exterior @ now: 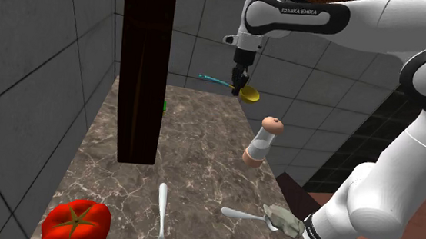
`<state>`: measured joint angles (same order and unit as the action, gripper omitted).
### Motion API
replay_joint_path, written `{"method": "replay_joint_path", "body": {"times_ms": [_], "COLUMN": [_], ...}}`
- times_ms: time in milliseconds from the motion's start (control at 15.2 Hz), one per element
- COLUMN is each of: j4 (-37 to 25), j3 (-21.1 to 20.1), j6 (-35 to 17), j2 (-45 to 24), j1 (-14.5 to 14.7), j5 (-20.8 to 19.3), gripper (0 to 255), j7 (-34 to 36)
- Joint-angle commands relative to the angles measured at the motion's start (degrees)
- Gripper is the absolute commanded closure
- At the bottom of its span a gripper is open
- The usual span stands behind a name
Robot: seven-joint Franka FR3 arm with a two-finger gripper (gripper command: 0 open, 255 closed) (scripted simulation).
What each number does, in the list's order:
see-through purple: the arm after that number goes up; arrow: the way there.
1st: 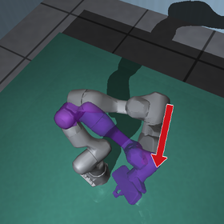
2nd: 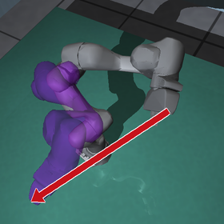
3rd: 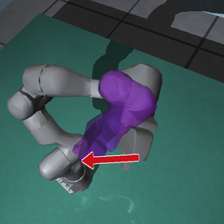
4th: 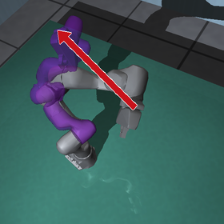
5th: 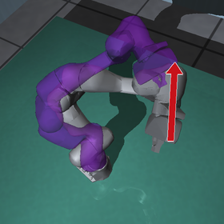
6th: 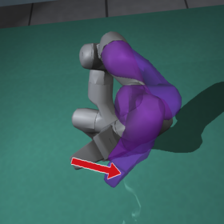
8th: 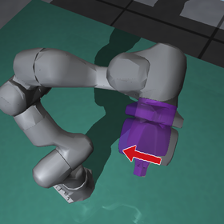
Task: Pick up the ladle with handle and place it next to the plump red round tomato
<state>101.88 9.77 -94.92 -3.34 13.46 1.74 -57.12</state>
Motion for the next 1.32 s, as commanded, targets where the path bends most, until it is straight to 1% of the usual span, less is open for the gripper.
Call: {"method": "replay_joint_path", "body": {"times_ms": [0,264,594,924,1254], "j4": [2.10,7.97,13.72,17.80,20.29], "j3": [-0.81,-3.31,-6.86,-10.77,-14.95], "j6": [-0.08,-1.22,-2.22,-2.98,-3.70], "j2": [2.08,7.02,12.07,15.83,18.24], "j1": [0.93,3.39,6.36,9.35,12.40], "j5": [-0.06,0.22,1.33,3.13,5.37], "gripper": [255,255,255,255,255], "j7": [1.78,6.73,13.00,19.36,25.82]}}
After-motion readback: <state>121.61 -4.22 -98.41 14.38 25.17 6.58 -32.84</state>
